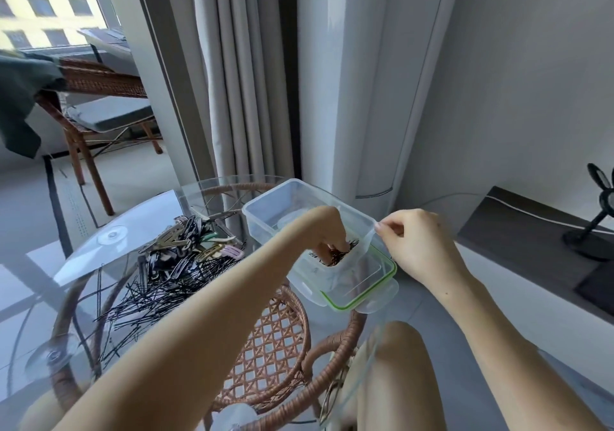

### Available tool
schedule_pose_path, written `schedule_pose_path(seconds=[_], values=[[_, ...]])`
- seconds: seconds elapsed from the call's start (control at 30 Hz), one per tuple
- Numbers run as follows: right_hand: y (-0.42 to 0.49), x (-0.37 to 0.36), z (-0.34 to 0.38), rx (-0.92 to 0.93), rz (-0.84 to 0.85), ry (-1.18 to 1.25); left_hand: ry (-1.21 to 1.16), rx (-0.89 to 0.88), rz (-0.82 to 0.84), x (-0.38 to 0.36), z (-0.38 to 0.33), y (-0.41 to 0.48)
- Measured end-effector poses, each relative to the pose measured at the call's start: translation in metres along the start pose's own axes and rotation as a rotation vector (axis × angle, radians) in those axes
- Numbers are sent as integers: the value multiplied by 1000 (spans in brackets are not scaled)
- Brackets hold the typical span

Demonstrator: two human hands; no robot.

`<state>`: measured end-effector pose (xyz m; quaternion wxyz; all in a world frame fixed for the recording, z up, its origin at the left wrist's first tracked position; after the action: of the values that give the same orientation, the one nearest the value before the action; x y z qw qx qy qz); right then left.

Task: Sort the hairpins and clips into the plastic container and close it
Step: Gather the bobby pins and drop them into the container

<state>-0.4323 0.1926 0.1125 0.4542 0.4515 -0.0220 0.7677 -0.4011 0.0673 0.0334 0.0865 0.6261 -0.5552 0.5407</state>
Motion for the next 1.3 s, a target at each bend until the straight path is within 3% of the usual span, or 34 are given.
schedule_pose_path(seconds=[0.1,0.27,0.4,0.5,0.6,0.8,0.97,1.3], values=[[-2,0,5,18,10,3,-209,-9,-5,19,8,-14],[-16,0,40,56,15,135,-259,-113,-294,68,45,-58],[-43,-56,84,94,319,234,189,-57,-464,74,102,-110],[-63,-113,106,140,533,108,432,134,-316,47,171,-126],[-68,-162,101,97,626,-105,488,306,-206,19,230,-143],[-68,-214,118,65,617,-220,400,430,-312,-16,264,-163],[-65,-237,148,155,621,-196,214,320,-478,-9,255,-148],[-58,-216,144,127,520,148,142,191,-688,12,239,-147]])
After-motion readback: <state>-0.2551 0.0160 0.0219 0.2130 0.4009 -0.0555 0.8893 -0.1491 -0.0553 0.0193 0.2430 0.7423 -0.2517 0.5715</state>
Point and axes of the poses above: each hand's wrist, its own y-axis towards the middle knuckle, its own x-axis out of the back of the hand, z = x × y, the point moved 10 cm from there along y, towards the middle knuckle, and after that the axes turned 9 degrees about y, right-handed, at the moved point
